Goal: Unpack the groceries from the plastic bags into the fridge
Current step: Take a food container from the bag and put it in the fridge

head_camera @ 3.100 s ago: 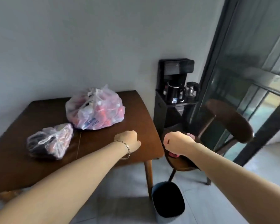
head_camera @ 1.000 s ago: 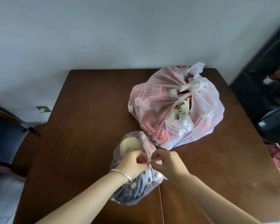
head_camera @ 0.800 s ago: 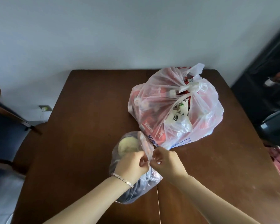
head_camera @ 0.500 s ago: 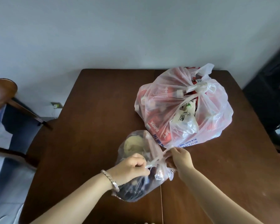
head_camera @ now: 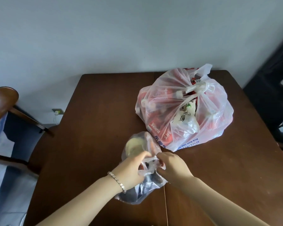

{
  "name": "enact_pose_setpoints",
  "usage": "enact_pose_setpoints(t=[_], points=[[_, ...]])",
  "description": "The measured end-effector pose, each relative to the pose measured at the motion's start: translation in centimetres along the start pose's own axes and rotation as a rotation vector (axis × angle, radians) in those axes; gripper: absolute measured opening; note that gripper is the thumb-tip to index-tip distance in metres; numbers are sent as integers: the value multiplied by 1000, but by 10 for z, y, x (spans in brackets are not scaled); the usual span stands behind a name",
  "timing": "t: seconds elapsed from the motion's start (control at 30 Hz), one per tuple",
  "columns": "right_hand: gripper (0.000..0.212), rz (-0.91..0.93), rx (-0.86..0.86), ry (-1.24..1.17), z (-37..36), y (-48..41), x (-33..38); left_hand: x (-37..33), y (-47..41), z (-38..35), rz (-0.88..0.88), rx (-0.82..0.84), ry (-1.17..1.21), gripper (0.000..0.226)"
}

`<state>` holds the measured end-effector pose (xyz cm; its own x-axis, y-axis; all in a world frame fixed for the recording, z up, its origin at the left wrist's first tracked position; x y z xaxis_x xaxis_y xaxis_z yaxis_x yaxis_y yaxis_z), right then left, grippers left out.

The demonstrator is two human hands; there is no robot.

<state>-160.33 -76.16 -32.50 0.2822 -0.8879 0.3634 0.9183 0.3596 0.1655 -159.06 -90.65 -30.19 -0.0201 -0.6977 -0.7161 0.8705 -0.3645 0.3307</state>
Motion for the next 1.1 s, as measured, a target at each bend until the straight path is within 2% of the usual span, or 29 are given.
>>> enact_pose_setpoints(t=[0.03,0.1,0.13,0.17,0.23,0.3,0.37,0.4,0.47,0.5,0.57,0.63,0.67,0.73,0.83,0.9,0.97,1.03,1.07,1.1], points=[[10,-41,-50,-7,2,2,-5,-3,1,3,-64,25,-176,35],[17,-208,-175,-53,8,9,-23,-9,6,13,-176,-10,-429,10],[17,-288,-266,-103,12,16,-34,-9,7,18,-220,-64,-469,11],[15,-338,-367,-152,17,22,-45,-6,8,24,-235,-122,-466,22],[14,-408,-504,-264,31,32,-63,3,8,32,-235,-226,-326,38],[18,-533,-464,-450,40,32,-77,7,7,35,-372,-272,-206,38],[16,-622,-354,-706,42,27,-83,-7,11,22,-537,-129,-65,30],[21,-658,-305,-853,41,25,-82,-17,14,15,-543,-18,63,31],[30,-749,-265,-1058,42,22,-81,-27,19,6,-383,222,345,33],[31,-791,-277,-1092,44,21,-80,-26,20,4,-307,272,471,32],[32,-837,-277,-1082,49,21,-79,-15,15,10,-185,216,691,29],[32,-850,-240,-1028,55,22,-79,0,10,28,-93,76,780,29],[32,-840,-192,-975,57,23,-79,6,9,39,-90,11,725,30],[33,-790,-62,-794,57,27,-81,14,11,60,-152,-57,470,31],[34,-727,51,-580,48,34,-80,22,12,73,-224,-9,91,17],[30,-738,24,-491,44,34,-82,15,12,65,-216,115,-181,14],[30,-781,32,-436,43,28,-85,3,7,56,-294,154,-489,28],[21,-735,46,-327,43,24,-79,-5,7,47,-292,207,-593,45],[10,-698,-2,-206,49,24,-72,-5,9,44,-262,236,-573,50],[12,-601,-119,-145,46,20,-69,-3,8,47,-231,210,-540,53]])
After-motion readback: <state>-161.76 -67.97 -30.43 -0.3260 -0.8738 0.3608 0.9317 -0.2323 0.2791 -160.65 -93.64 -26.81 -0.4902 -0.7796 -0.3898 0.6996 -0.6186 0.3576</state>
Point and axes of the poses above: each hand's wrist, its own y-axis away from the middle knuckle, its own z-axis out of the back of the hand, x = y × z, the point moved 4 cm from there along -y, towards the middle knuckle, and after that the axes turned 11 degrees about y, right-handed, at the moved point
